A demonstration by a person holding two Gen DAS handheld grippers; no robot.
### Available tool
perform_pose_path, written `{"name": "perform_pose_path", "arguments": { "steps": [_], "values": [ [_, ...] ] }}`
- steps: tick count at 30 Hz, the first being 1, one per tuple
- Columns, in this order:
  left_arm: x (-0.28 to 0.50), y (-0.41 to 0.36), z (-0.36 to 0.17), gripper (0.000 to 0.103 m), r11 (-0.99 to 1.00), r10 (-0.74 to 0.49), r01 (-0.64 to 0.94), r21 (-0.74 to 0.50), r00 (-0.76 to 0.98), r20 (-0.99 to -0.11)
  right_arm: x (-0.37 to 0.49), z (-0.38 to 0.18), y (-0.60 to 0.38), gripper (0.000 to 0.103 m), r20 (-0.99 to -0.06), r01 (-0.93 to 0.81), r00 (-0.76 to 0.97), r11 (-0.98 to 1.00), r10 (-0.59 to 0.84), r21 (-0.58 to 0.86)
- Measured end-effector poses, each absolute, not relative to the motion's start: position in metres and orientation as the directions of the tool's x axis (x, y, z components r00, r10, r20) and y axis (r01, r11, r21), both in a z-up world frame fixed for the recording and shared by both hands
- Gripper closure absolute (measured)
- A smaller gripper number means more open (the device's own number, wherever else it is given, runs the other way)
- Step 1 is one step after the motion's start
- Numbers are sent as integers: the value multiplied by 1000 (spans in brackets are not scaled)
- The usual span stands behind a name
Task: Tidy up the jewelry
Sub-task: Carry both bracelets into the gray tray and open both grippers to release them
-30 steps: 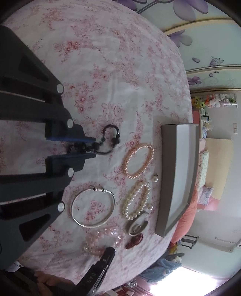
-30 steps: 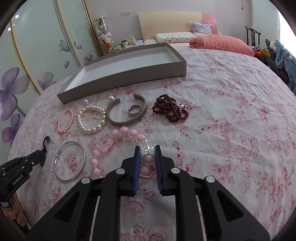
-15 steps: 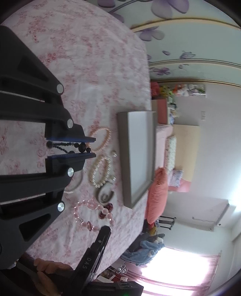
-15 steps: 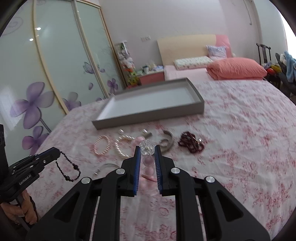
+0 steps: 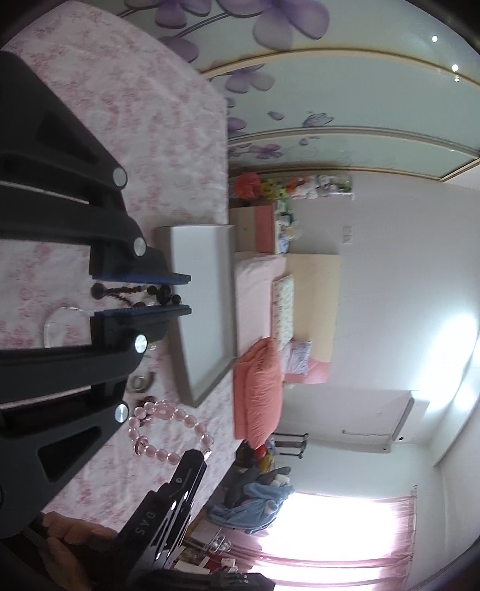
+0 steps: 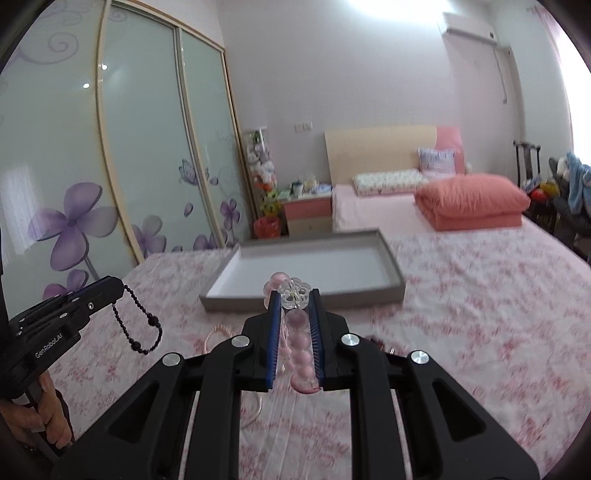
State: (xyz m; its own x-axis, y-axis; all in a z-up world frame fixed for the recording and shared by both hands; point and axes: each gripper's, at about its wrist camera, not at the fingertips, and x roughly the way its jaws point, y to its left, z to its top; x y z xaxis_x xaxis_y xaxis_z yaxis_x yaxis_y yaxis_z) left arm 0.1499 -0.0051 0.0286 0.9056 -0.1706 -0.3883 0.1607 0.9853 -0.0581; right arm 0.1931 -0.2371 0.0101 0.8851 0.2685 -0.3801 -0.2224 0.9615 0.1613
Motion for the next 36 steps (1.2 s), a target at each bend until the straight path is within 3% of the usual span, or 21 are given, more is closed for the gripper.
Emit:
{"name": "perform_pose_path", "arguments": {
  "steps": [10,20,27,36],
  "values": [
    [184,-27,55,91,998,-47,56,26,963,-266,208,46,-233,87,-223,-154,961,986,163,58],
    [254,-40,59,91,1000,-2,6,14,964,-265,261,56,-233,87,-165,-105,980,994,110,36],
    [307,-50,38,91,1000,11,-3,27,954,-301,322,33,-232,87,-215,-75,973,996,84,48],
    [369,-54,-4,91,1000,7,2,20,906,-423,381,-4,-220,87,-346,-77,934,996,88,46]
  ]
}}
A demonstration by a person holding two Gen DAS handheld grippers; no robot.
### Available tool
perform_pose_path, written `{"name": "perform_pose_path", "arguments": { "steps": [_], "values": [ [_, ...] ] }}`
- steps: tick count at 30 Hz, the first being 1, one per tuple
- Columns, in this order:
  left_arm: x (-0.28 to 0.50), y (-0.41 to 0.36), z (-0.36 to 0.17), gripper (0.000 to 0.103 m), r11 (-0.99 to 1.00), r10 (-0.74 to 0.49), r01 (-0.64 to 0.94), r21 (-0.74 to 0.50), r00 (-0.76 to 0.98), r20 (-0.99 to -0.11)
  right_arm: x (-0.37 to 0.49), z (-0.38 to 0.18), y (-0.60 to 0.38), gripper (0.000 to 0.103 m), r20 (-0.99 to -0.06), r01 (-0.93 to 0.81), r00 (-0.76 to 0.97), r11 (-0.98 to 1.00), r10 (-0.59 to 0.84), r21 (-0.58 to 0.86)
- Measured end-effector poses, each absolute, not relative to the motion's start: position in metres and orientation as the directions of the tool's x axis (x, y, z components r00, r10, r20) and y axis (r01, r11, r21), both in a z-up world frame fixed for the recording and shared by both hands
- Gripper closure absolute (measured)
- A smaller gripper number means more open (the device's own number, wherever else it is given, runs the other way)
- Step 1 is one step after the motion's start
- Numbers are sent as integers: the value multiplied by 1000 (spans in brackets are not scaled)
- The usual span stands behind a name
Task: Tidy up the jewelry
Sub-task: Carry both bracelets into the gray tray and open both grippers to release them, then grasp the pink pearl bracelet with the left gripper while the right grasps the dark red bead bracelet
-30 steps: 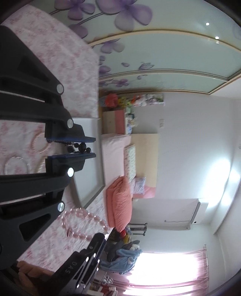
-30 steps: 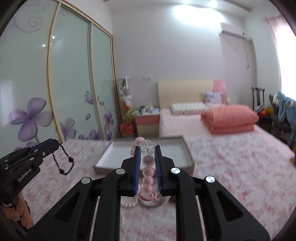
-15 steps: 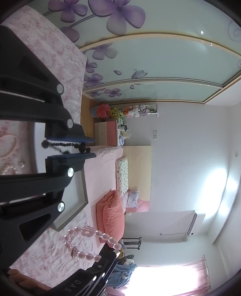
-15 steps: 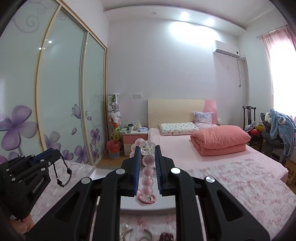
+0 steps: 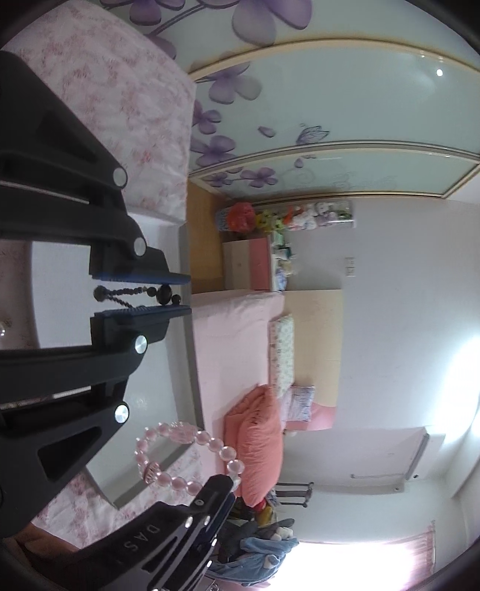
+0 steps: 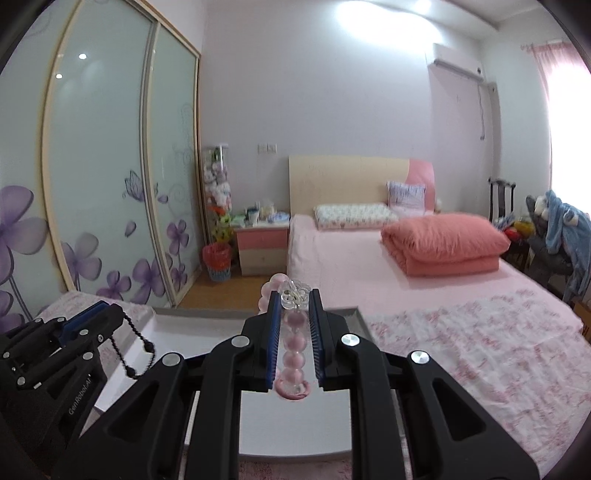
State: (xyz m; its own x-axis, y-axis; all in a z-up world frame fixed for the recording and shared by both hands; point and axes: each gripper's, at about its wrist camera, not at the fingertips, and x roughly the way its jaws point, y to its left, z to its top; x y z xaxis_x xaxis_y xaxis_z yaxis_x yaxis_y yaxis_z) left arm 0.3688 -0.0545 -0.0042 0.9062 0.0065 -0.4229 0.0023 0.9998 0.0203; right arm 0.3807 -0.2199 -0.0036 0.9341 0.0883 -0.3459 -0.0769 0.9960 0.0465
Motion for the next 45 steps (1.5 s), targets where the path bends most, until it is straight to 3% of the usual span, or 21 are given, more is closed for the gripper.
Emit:
{"name": "perform_pose_path", "arguments": {
  "steps": [7,8,9,11,12,27,39,45],
  "values": [
    [399,-46,-18,89,1000,8,-3,11,877,-481,403,-23,-214,86,-441,-69,893,996,85,52],
    [401,-46,-18,82,1000,10,-4,13,876,-483,404,-24,-214,86,-454,-68,887,996,87,57],
    [400,-45,-19,68,1000,14,-8,16,876,-482,404,-25,-215,85,-461,-66,883,996,89,66],
    [399,-46,-18,59,1000,25,-19,16,882,-470,403,-25,-214,72,-462,-65,882,995,91,73],
    [399,-45,-18,58,1000,27,-22,17,883,-468,402,-24,-214,67,-459,-65,884,995,91,72],
    [356,-2,0,58,1000,22,-23,5,867,-499,360,1,-238,64,-431,-31,900,996,63,81],
    [289,33,-60,59,995,-99,73,-68,687,-720,296,-27,-261,60,-522,-24,851,998,50,57],
    [283,18,-83,66,991,-129,113,-75,627,-768,283,-47,-272,60,-584,4,812,999,20,40]
  ]
}}
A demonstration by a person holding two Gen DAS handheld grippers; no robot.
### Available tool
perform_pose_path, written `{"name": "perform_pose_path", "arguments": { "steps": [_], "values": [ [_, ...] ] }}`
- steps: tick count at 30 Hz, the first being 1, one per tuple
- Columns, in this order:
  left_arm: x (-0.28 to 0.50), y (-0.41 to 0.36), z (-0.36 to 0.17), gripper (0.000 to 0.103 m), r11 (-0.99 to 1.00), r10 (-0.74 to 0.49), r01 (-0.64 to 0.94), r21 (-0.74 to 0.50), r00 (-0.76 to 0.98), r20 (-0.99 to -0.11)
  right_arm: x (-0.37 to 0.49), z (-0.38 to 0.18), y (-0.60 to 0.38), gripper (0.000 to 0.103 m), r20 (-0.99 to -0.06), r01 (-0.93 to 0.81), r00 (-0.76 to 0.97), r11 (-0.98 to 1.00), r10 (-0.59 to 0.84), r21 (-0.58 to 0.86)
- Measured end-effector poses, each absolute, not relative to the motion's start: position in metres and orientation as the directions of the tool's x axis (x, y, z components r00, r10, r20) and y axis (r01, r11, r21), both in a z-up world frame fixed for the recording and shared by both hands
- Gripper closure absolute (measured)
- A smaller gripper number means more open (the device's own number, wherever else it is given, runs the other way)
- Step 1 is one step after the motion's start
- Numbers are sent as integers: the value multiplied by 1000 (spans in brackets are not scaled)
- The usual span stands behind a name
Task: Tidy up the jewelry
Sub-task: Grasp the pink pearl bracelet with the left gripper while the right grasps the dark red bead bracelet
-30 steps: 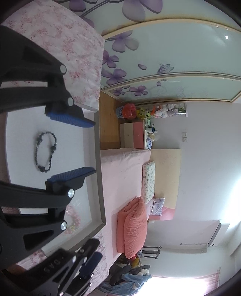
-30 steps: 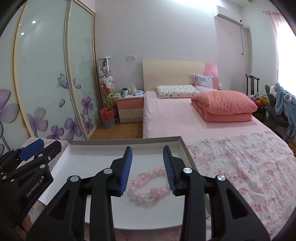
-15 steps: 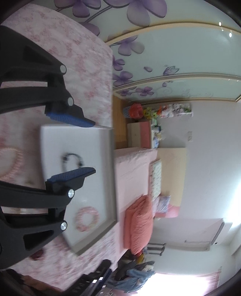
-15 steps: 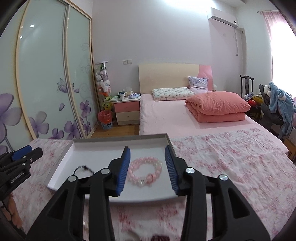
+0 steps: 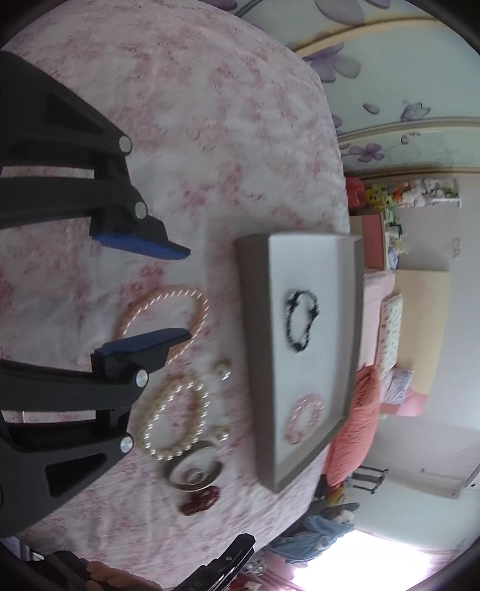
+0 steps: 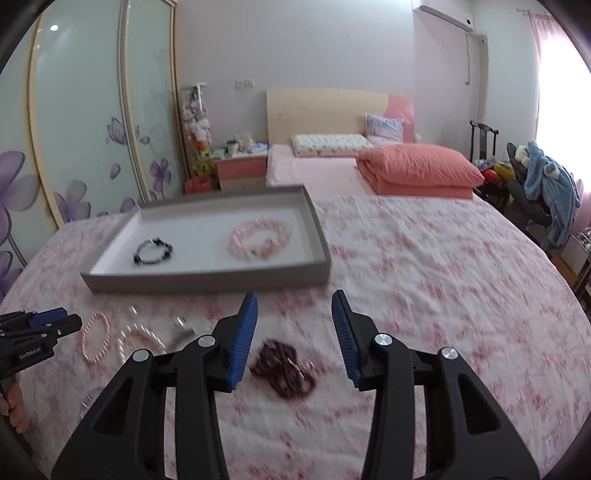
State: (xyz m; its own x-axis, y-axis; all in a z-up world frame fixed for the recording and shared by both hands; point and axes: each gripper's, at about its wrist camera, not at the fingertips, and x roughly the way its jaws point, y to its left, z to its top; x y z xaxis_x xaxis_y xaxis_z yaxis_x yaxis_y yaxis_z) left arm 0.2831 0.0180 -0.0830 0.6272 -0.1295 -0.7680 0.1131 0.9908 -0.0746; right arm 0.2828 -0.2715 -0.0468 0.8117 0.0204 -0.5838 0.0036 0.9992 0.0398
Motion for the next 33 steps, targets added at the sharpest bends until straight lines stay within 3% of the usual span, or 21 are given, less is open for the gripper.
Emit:
{"name": "perform_pose_path", "arguments": {
  "steps": [5,14,17,21,33],
  "values": [
    [286,8,-99,82,993,-92,115,-31,572,-815,280,-64,-287,60,-644,29,765,998,15,57],
    [285,9,-100,96,995,-70,103,-12,585,-808,279,-83,-290,58,-695,3,718,998,42,64],
    [286,12,-99,96,996,-62,94,-9,586,-808,279,-86,-289,58,-708,-13,705,998,53,62],
    [286,25,-94,97,997,-62,68,-27,598,-799,279,-89,-285,49,-719,-47,691,997,75,58],
    [283,28,-81,97,997,-71,62,-42,623,-779,301,-101,-266,49,-774,-126,625,992,100,26]
  ]
}}
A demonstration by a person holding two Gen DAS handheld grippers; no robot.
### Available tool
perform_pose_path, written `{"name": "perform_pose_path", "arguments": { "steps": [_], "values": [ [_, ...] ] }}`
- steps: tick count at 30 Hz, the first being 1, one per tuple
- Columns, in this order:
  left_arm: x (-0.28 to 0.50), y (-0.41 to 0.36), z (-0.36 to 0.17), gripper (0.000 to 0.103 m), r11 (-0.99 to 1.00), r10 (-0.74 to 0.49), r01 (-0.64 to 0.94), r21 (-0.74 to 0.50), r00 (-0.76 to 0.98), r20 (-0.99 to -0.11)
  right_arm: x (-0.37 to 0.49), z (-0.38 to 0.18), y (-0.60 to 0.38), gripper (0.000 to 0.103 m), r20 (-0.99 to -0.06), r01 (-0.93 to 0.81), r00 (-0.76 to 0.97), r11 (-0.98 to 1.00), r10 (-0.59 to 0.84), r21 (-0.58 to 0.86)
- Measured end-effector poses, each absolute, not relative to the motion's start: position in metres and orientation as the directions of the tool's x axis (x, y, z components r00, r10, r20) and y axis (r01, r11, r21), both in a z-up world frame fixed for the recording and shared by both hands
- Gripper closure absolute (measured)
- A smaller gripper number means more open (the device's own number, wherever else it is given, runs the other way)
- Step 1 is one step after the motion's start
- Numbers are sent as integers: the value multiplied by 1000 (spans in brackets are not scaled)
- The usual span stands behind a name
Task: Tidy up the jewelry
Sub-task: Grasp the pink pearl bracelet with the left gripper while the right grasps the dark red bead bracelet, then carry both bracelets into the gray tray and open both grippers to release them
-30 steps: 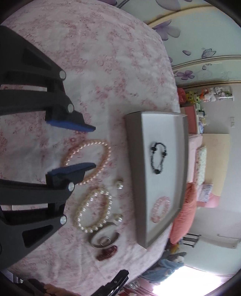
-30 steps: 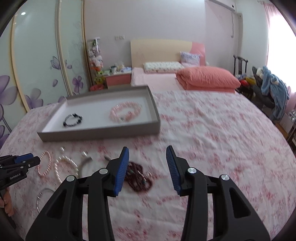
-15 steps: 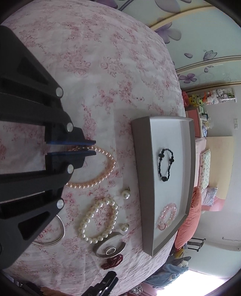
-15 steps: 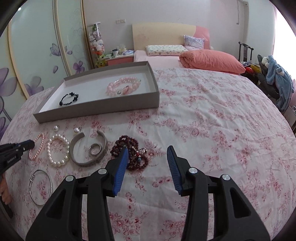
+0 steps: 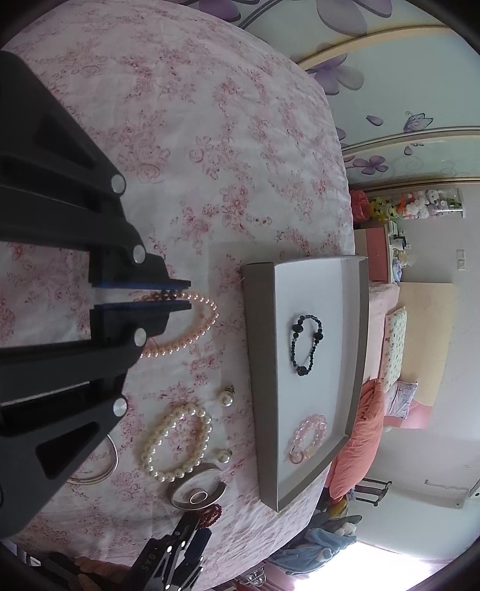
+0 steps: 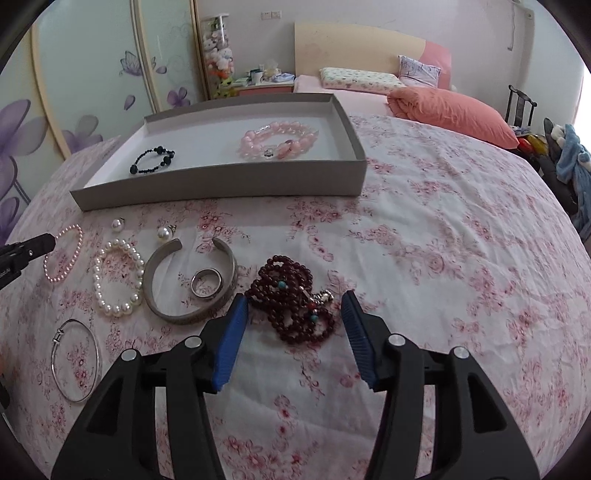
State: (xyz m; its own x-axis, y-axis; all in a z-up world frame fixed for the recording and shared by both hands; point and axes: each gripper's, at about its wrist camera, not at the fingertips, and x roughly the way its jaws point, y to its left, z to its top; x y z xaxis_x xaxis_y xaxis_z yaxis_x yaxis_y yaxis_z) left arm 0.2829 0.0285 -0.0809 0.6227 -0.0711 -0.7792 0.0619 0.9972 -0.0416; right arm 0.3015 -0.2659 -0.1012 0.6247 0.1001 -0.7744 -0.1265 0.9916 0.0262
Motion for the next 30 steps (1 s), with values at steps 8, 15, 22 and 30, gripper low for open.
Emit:
{"name": "perform_pose_path", "arguments": {
  "steps": [8,15,22,30],
  "values": [
    [282,28,-82,97,997,-71,62,-42,622,-780,304,-101,-261,49,-780,-148,618,989,98,7],
    [282,27,-82,97,997,-72,63,-42,622,-780,310,-100,-261,55,-782,-173,613,985,117,12],
    [280,28,-80,97,997,-78,61,-51,630,-772,304,-99,-265,88,-770,-183,621,982,147,40],
    [258,30,-54,97,988,-153,96,-121,699,-699,277,-64,-277,91,-655,-150,731,981,192,120]
  ]
}}
